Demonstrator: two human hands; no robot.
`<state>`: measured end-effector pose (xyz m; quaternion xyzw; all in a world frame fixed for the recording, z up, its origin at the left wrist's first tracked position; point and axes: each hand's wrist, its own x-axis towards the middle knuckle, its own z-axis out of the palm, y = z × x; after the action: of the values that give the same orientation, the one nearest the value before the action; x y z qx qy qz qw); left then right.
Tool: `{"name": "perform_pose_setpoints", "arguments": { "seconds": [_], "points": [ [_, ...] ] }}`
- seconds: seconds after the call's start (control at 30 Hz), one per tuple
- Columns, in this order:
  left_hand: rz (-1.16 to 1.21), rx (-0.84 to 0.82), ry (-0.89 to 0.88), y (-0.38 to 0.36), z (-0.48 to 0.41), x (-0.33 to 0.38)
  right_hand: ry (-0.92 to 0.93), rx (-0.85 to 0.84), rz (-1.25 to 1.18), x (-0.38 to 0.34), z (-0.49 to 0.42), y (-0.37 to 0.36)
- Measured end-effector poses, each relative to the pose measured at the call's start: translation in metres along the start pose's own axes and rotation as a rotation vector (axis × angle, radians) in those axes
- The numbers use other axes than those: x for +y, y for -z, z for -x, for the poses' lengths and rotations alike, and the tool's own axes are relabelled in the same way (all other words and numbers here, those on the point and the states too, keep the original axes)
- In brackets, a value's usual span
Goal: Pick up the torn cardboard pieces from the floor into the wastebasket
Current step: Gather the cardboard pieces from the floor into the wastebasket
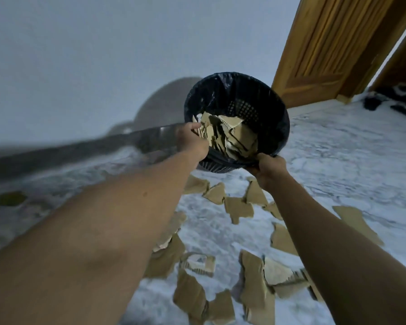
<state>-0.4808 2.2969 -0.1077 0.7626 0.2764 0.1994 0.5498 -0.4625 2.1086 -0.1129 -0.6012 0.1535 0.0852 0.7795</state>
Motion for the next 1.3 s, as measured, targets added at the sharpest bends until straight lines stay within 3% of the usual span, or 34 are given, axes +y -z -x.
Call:
{"name": "perform_pose_setpoints", "arguments": {
  "seconds": [0.2,0.33,0.47,0.6,0.77,0.83,0.97,1.03,1.13,1.3],
  "points": [
    [0.127,0.105,0.026,0.018,-0.039,-0.042,-0.029,0.000,0.149,0.002,-0.015,-0.060],
    [0.153,0.175,0.008,0.019,-0.054,-0.043,-0.004,0.012,0.113,-0.009,-0.028,-0.090],
    [0.104,0.063,-0.103,0.016,-0.051,-0.028,0.018,0.018,-0.030,-0.012,-0.034,-0.102],
    [0.092,-0.124,-0.063,0.021,-0.042,-0.022,0.058,0.036,-0.056,-0.008,-0.026,-0.104],
    [-0.191,-0.270,-0.026,0.069,-0.026,-0.024,0.024,0.070,0.032,0.017,0.011,-0.097],
    [-0.336,-0.305,-0.047,0.092,-0.009,-0.032,-0.063,0.024,0.077,0.044,0.037,-0.090],
    [-0.809,-0.572,-0.001,0.145,0.032,-0.066,-0.235,-0.089,0.199,0.106,0.081,-0.089],
    [-0.977,-0.605,0.024,0.173,0.052,-0.088,-0.265,-0.184,0.295,0.136,0.098,-0.102],
    [-1.041,-0.529,0.084,0.214,0.078,-0.126,-0.279,-0.319,0.427,0.178,0.122,-0.129],
    [-0.956,-0.272,0.411,0.295,0.126,-0.197,-0.152,-0.617,0.765,0.262,0.159,-0.166]
  ]
}}
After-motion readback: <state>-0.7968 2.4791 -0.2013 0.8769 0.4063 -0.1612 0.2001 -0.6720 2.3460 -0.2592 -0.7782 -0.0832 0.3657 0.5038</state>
